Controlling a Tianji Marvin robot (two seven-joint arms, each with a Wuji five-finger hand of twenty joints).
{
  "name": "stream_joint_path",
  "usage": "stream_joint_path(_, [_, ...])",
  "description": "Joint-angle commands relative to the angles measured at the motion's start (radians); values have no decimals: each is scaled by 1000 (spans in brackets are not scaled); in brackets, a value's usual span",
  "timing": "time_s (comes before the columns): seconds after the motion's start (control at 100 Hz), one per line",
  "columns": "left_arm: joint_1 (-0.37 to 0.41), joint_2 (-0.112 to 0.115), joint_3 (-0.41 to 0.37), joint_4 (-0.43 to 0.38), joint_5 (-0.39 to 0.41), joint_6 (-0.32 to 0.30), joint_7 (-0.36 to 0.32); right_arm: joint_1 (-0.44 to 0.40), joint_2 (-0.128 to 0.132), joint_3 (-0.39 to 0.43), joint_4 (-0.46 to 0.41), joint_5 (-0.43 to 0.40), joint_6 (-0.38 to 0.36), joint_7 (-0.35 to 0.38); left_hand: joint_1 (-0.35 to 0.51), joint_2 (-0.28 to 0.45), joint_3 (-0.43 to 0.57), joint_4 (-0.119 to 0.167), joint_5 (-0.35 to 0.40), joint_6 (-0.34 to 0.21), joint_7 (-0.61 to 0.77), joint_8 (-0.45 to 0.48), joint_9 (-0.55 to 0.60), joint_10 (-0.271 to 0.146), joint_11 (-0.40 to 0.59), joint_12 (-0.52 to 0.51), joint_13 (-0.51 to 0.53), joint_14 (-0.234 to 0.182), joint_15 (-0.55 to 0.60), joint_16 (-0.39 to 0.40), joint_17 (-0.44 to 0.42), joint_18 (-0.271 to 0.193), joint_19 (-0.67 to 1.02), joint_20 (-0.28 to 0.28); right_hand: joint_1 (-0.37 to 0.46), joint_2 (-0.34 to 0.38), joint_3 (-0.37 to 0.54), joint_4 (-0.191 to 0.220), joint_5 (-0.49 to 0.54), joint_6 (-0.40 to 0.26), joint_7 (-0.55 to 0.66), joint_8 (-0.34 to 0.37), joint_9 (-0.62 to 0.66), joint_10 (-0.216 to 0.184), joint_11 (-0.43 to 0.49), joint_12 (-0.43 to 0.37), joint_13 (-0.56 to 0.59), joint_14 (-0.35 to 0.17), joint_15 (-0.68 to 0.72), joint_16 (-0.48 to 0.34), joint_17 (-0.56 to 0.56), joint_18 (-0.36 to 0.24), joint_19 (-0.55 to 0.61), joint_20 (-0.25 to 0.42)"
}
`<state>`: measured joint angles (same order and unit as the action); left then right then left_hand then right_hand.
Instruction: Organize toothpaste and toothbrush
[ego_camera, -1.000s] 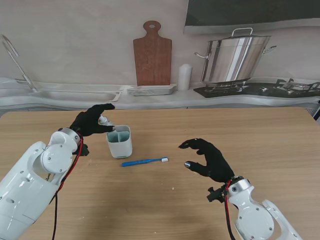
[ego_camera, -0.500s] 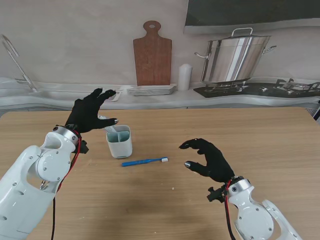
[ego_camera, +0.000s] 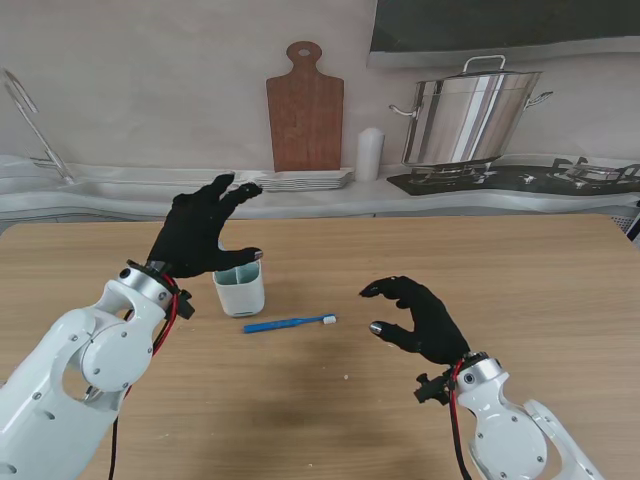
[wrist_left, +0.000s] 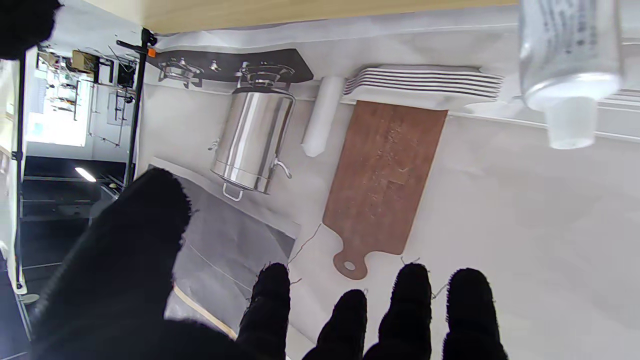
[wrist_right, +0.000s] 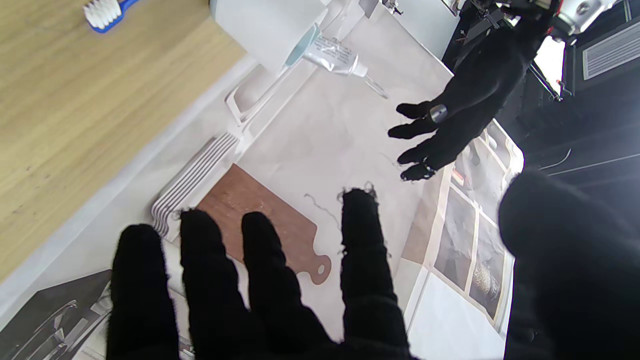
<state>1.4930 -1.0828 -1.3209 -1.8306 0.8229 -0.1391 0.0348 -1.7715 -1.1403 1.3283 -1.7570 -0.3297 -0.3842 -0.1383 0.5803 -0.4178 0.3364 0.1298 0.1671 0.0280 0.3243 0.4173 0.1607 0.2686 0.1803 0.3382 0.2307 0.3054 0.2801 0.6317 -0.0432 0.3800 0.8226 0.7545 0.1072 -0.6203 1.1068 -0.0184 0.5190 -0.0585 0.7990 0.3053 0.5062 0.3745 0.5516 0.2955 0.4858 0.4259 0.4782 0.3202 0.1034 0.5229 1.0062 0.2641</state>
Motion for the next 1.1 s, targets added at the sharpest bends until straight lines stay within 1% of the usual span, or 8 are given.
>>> stream_joint_path(0.0, [17, -7, 10, -27, 16, -15, -14, -11, -6, -1, -1, -4, -1, 10, -21, 9, -6, 34, -16, 6, 21, 15, 17, 3, 37, 22, 54, -4, 39, 29, 21, -14, 41, 32, -35, -4, 14, -38, 15, -1, 1, 3, 0, 20, 13, 9, 10, 7, 9, -6, 3, 4, 16, 0])
stream_joint_path(0.23, [33, -1, 39, -20, 49, -57, -8, -13, -6, 2, -3, -1, -2, 12, -25, -24, 67, 39, 13, -5, 105, 46, 39, -13, 169, 6, 223, -44, 197, 180, 173, -67, 305, 156, -33, -2, 15, -37, 17, 0, 3, 4, 3, 26, 22, 12, 40, 17, 24, 8, 27, 19, 34, 9])
stream_joint_path(0.42, [44, 7, 55, 5, 38, -86, -48, -15, -6, 4, -4, 2, -1, 12, -29, -80, 199, 39, 17, -35, 191, 102, 99, -31, 200, 7, 450, -112, 388, 332, 420, -164, 546, 210, -32, -3, 17, -37, 20, 1, 5, 5, 8, 31, 29, 15, 77, 20, 39, 24, 58, 36, 57, 20])
stream_joint_path(0.56, [45, 14, 73, 47, 10, -110, -94, -17, -5, 5, -6, 9, 1, 17, -20, -112, 270, 34, 42, -61, 262, 146, 202, -51, 236, 27, 609, -152, 527, 393, 596, -251, 710, 162, -31, -1, 16, -36, 19, 1, 8, 6, 18, 36, 34, 16, 115, 24, 49, 39, 85, 48, 74, 30])
stream_joint_path(0.69, [39, 21, 91, 94, 12, -119, -118, -17, -6, 5, -6, 12, 3, 17, -13, -133, 319, 28, 64, -68, 307, 173, 285, -64, 269, 51, 716, -173, 620, 388, 718, -319, 837, 61, -28, -1, 18, -35, 21, 1, 9, 7, 31, 41, 34, 15, 138, 28, 53, 51, 103, 54, 86, 38])
stream_joint_path(0.77, [33, 25, 105, 119, 14, -122, -129, -18, -5, 4, -7, 14, 4, 20, -1, -143, 329, 28, 75, -76, 321, 178, 321, -82, 290, 61, 749, -176, 653, 393, 748, -334, 868, 47, -28, -1, 18, -35, 21, 2, 10, 7, 35, 44, 35, 16, 146, 27, 54, 56, 108, 55, 90, 42])
stream_joint_path(0.9, [15, 32, 132, 157, 39, -139, -146, -16, -6, 4, -6, 13, 4, 18, 10, -153, 344, 24, 85, -127, 342, 187, 383, -161, 306, 77, 800, -195, 698, 394, 806, -366, 910, 24, -26, 0, 21, -34, 23, 4, 11, 8, 43, 45, 36, 16, 157, 26, 55, 64, 115, 58, 94, 46])
stream_joint_path(1.09, [-41, 36, 199, 233, 31, -153, -155, -17, -6, 4, -6, 16, 7, 20, 12, -152, 351, 21, 101, -126, 353, 192, 396, -156, 305, 81, 825, -202, 714, 387, 838, -384, 933, 0, -26, -2, 23, -35, 25, 5, 12, 8, 48, 47, 36, 16, 163, 28, 56, 72, 116, 60, 95, 50])
